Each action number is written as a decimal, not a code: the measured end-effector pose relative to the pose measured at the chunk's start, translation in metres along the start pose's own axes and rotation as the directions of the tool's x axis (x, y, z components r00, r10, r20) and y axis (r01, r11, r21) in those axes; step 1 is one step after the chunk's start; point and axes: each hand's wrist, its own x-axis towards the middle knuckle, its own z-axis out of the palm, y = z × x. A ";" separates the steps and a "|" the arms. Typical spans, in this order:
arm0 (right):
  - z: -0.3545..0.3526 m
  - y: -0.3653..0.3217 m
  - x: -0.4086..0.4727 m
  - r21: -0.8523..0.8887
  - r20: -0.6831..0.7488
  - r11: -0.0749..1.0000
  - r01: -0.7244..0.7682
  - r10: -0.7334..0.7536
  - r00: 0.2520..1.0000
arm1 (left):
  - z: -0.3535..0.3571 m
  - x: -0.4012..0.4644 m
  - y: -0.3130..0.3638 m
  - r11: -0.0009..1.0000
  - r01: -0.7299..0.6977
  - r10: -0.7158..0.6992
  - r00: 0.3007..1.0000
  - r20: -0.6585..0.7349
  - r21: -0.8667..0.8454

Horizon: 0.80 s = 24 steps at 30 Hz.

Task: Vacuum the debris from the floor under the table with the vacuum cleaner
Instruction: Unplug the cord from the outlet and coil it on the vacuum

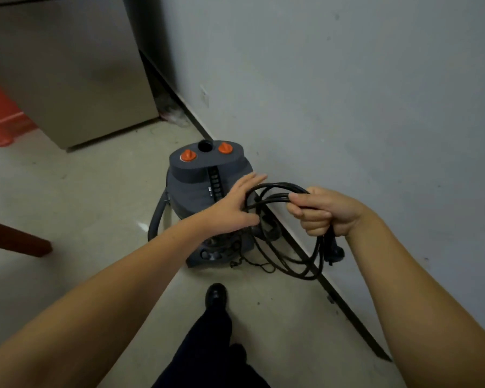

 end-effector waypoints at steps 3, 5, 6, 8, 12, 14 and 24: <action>-0.022 -0.001 0.024 0.225 0.260 0.974 0.012 -0.072 0.963 | -0.009 0.017 0.014 0.912 0.049 -0.037 0.999 0.038 -0.408; -0.033 -0.003 0.043 0.340 0.235 0.939 0.043 -0.129 0.963 | -0.013 0.031 0.013 0.872 0.005 -0.021 0.999 -0.028 -0.489; -0.036 -0.007 0.051 0.348 0.098 0.933 0.088 -0.129 0.987 | -0.015 0.038 0.010 0.850 -0.018 -0.031 0.996 -0.084 -0.527; -0.042 -0.013 0.067 0.225 -0.247 0.952 0.209 -0.152 0.957 | -0.022 0.054 0.003 0.771 -0.038 -0.098 0.979 -0.177 -0.636; -0.053 -0.011 0.105 -0.250 -0.390 0.968 0.011 -0.111 0.914 | -0.036 0.082 -0.009 0.479 -0.080 -0.225 0.951 -0.210 -0.874; -0.053 -0.002 0.122 -0.252 -0.283 0.966 -0.056 -0.018 0.959 | -0.040 0.096 -0.015 0.390 -0.105 -0.256 0.942 -0.217 -0.915; -0.100 0.008 0.205 -0.371 -0.286 0.873 -0.316 0.216 0.934 | -0.047 0.137 -0.073 0.273 -0.136 -0.493 0.831 -0.259 -0.952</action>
